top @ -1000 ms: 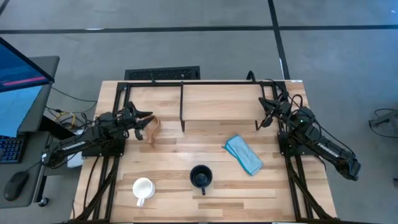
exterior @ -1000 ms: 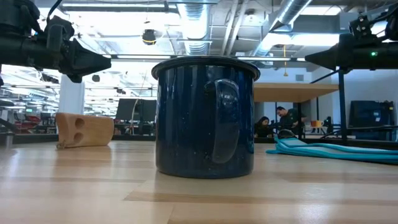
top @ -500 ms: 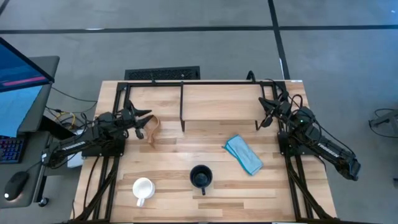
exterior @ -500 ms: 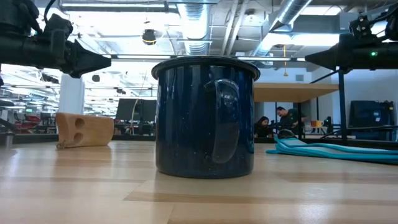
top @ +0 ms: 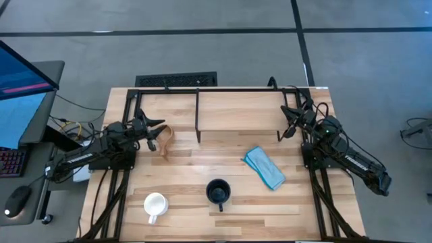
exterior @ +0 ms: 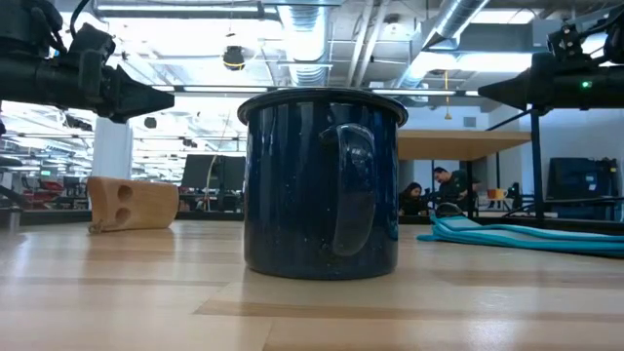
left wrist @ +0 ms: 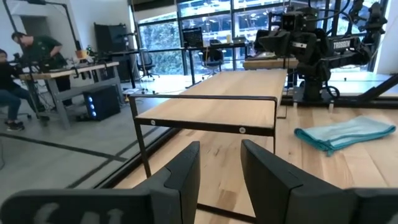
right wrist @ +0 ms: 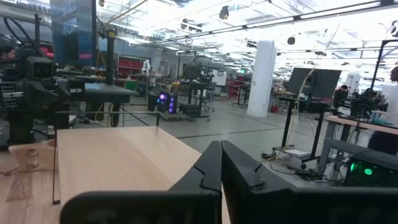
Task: Stack small to large cups/mugs on shelf
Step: Put the white mug on the shelf
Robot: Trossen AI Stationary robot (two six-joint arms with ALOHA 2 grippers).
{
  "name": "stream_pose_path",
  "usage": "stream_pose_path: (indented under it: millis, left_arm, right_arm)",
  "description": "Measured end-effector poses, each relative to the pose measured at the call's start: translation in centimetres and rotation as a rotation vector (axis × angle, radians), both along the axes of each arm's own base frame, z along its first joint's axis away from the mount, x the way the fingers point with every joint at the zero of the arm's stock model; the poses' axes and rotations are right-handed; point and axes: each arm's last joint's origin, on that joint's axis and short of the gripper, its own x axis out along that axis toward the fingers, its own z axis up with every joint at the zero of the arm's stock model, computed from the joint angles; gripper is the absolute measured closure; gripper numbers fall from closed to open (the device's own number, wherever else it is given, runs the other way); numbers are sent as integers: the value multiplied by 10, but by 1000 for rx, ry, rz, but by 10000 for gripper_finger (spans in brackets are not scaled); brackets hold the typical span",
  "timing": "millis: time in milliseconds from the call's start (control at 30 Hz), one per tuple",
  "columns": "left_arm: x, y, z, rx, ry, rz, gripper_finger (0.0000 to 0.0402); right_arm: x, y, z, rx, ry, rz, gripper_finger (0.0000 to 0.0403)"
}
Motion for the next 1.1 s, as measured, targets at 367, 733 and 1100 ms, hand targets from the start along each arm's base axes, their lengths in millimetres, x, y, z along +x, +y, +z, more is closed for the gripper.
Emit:
stream_pose_path:
  millis: [367,733,1100]
  left_arm:
    - [0,-1,0,-43,-14,-29,294]
    - [0,-1,0,-44,-16,-22,294]
    - [0,-8,14,-52,-85,-271,294]
  right_arm:
    - [0,0,0,44,-27,9,377]
    - [0,0,0,44,-27,9,377]
    - [0,0,0,44,-27,9,377]
